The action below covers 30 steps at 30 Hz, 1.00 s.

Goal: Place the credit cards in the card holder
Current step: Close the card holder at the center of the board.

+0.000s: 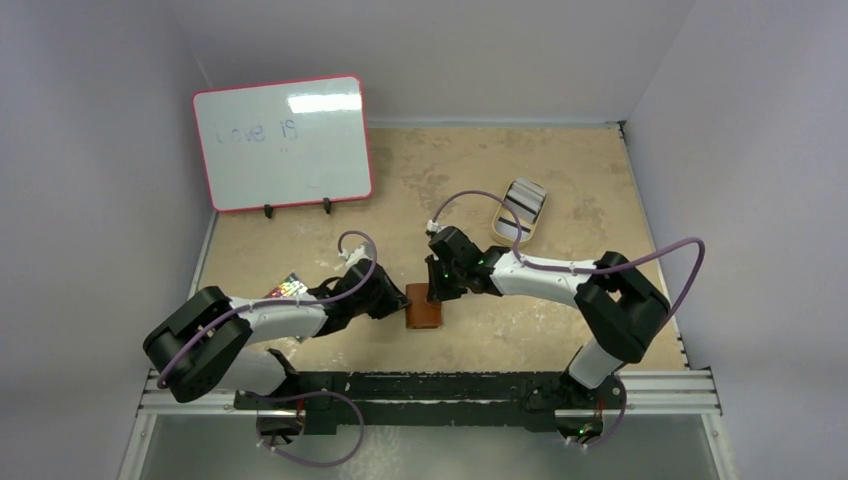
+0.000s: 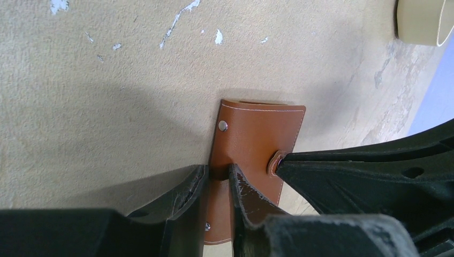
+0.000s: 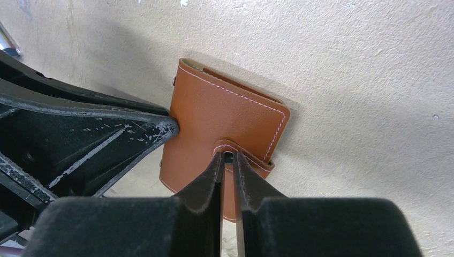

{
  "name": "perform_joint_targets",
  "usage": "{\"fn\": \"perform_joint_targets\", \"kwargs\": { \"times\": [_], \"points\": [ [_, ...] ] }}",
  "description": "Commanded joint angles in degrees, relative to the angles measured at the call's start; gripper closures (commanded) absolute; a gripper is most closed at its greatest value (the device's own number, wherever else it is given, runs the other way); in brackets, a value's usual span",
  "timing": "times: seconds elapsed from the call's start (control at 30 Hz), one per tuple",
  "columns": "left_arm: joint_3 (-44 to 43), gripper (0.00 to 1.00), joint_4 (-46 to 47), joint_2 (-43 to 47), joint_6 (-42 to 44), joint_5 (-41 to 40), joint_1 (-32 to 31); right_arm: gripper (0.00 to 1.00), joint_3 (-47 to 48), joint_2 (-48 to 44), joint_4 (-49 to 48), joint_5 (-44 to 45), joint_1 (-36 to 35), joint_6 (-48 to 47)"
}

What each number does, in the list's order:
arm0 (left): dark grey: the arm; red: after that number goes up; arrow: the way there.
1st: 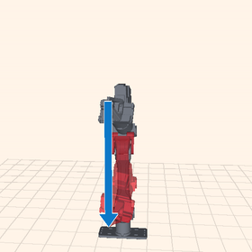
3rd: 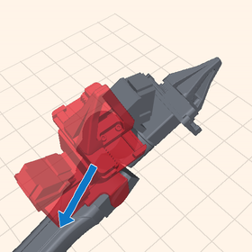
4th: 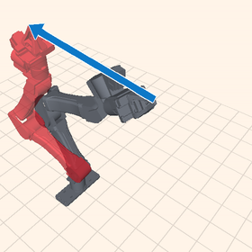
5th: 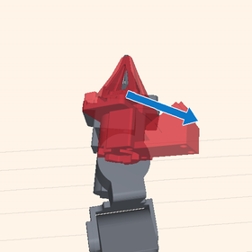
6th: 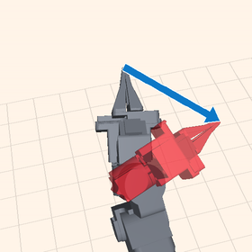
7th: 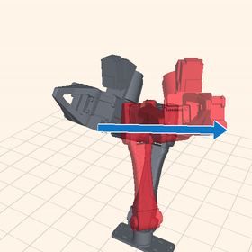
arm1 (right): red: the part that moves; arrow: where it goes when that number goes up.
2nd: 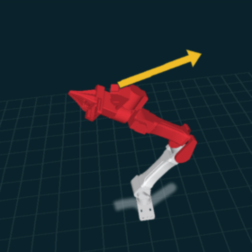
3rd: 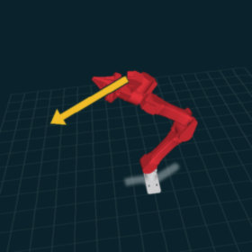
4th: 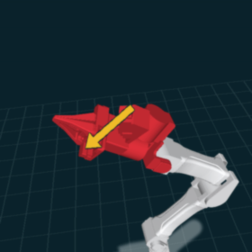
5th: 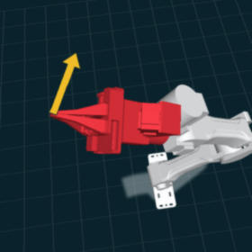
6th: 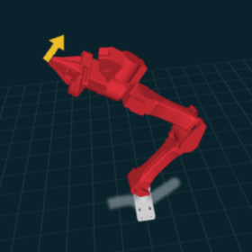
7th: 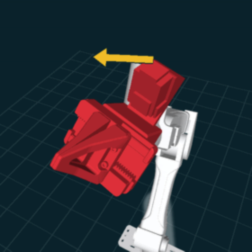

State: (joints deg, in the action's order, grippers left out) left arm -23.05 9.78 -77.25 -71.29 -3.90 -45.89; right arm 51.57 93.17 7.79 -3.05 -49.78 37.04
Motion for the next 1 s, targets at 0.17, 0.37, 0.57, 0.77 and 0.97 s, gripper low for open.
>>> {"fn": "perform_joint_targets", "kwargs": {
  "times": [0.17,0.37,0.57,0.77,0.97],
  "points": [
    [-2.43,0.81,-1.41,1.06,1.68,-1.36,-0.34,0.88,2.56,-0.26,4.65,0.32,-1.61,-0.25],
    [-7.27,0.8,-6.75,4.63,3.29,-1.64,-0.29,0.84,2.02,-4.08,4.33,1.47,-0.46,-0.14],
    [-7.68,0.76,-9.23,4.7,4.45,-3.32,0.88,0.76,5.23,-4.09,7.29,9.04,-0.57,3.29],
    [-2.56,0.79,-3.52,3.99,2.08,0.14,1.34,0.72,5.51,-4.26,8.65,10.6,-1.05,5.02],
    [3.79,0.82,10.19,1.2,-3.99,5.34,-0.66,0.68,6.38,-1.94,8.87,10.74,-2.98,6.38]
  ]
}}
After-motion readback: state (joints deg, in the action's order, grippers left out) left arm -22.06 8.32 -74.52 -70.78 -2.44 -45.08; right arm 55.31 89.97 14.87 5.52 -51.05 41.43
